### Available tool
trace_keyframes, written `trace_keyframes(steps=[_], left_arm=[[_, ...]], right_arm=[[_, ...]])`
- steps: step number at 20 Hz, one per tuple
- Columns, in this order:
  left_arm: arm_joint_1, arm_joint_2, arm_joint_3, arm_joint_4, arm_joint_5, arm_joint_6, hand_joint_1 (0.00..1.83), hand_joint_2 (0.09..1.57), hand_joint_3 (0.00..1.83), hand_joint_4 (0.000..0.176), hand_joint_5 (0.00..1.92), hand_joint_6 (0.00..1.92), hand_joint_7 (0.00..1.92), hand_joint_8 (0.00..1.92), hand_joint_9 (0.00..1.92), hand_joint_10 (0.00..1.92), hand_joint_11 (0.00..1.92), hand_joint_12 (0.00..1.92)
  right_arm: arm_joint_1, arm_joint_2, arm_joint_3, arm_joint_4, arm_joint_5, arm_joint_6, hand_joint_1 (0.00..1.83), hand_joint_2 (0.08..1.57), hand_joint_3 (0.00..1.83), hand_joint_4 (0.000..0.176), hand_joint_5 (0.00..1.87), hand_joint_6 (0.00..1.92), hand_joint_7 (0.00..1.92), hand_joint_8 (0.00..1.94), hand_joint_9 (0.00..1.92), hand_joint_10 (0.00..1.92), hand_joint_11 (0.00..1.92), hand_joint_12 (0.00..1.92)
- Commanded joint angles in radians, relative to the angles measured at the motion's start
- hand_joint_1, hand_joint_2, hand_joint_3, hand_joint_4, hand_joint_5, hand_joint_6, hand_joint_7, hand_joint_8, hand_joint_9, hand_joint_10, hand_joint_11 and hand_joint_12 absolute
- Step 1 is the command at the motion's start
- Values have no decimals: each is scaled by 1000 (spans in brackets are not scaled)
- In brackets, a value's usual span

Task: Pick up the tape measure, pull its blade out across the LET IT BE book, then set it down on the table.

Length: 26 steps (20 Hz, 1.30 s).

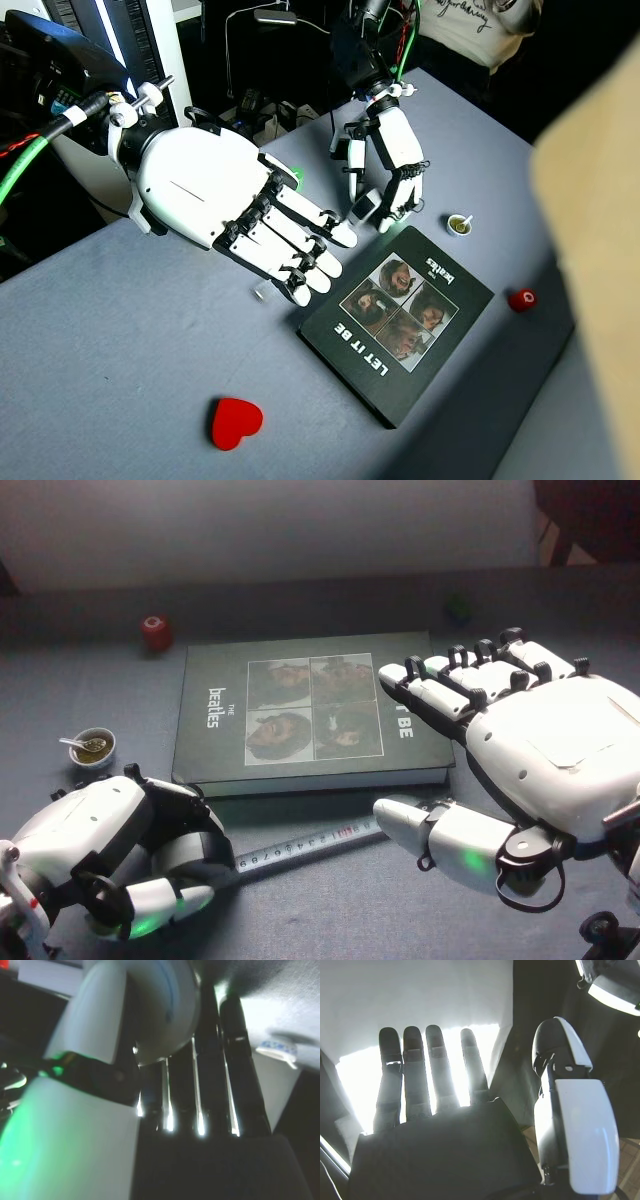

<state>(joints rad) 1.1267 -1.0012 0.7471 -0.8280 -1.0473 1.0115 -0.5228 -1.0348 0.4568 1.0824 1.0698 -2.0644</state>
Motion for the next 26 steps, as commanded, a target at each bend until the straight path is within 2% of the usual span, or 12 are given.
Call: trace_keyframes(steps=[1,4,6,12,14,15,16,17,19,20,23,26], left_arm=[[-1,-14,1,11,-19,-6,1382,1093,0,0,931,904,1105,709,974,1203,861,1041],[-1,-16,-1,11,-19,-7,1386,1071,0,0,1019,807,1130,661,982,1184,865,1022],[-1,-12,-5,28,-19,-17,1388,1071,0,0,1040,689,1100,773,991,1167,908,929],[-38,59,-41,104,34,-43,1390,1065,0,0,1037,680,1126,749,1005,1137,920,903],[-57,89,-50,148,39,-43,1390,1071,1,0,995,734,1128,741,999,1156,928,918],[-70,98,-49,160,49,-43,1390,1071,1,0,995,734,1128,741,999,1156,928,918],[-101,114,-41,170,85,-40,1389,1074,0,0,986,753,1125,751,990,1160,919,918],[-115,119,-34,177,102,-40,1389,1075,0,0,985,759,1123,754,989,1158,917,918],[-193,133,2,211,158,-42,1389,1075,0,0,989,760,1120,758,987,1160,915,916],[-213,138,14,218,180,-44,1389,1075,0,0,989,760,1120,758,987,1160,915,916],[-273,140,73,294,253,-79,1390,1067,0,0,1022,729,1125,741,1002,1133,931,904],[-316,137,132,335,284,-116,1390,1068,0,0,1022,716,1124,750,999,1137,928,904]], right_arm=[[12,1,-5,-88,60,9,152,1174,0,128,99,0,163,0,194,0,0,759],[12,1,-5,-90,58,10,153,1172,0,135,91,0,163,0,182,0,0,745],[11,1,-7,-91,58,10,151,1178,2,135,104,4,184,6,187,3,0,741],[12,3,-13,-133,58,9,148,1183,2,135,106,2,188,4,195,4,0,730],[33,11,-25,-158,63,-4,218,1180,0,69,202,18,303,16,274,18,0,876],[49,16,-30,-144,70,-27,218,1180,0,69,202,18,303,16,274,18,0,876],[88,14,-37,-72,98,-94,364,1156,0,16,334,26,401,11,359,22,17,1017],[112,11,-37,-27,105,-126,471,1149,0,0,418,21,481,8,424,20,48,1058],[193,9,-32,119,68,-224,626,1132,0,0,475,16,544,9,481,18,85,1054],[208,10,-26,134,32,-243,626,1132,0,0,475,16,544,9,481,18,85,1054],[246,-6,9,159,-60,-281,840,1094,0,0,541,17,605,10,565,27,157,1061],[272,-24,46,210,-85,-291,921,1125,3,0,606,17,676,13,644,30,253,1071]])
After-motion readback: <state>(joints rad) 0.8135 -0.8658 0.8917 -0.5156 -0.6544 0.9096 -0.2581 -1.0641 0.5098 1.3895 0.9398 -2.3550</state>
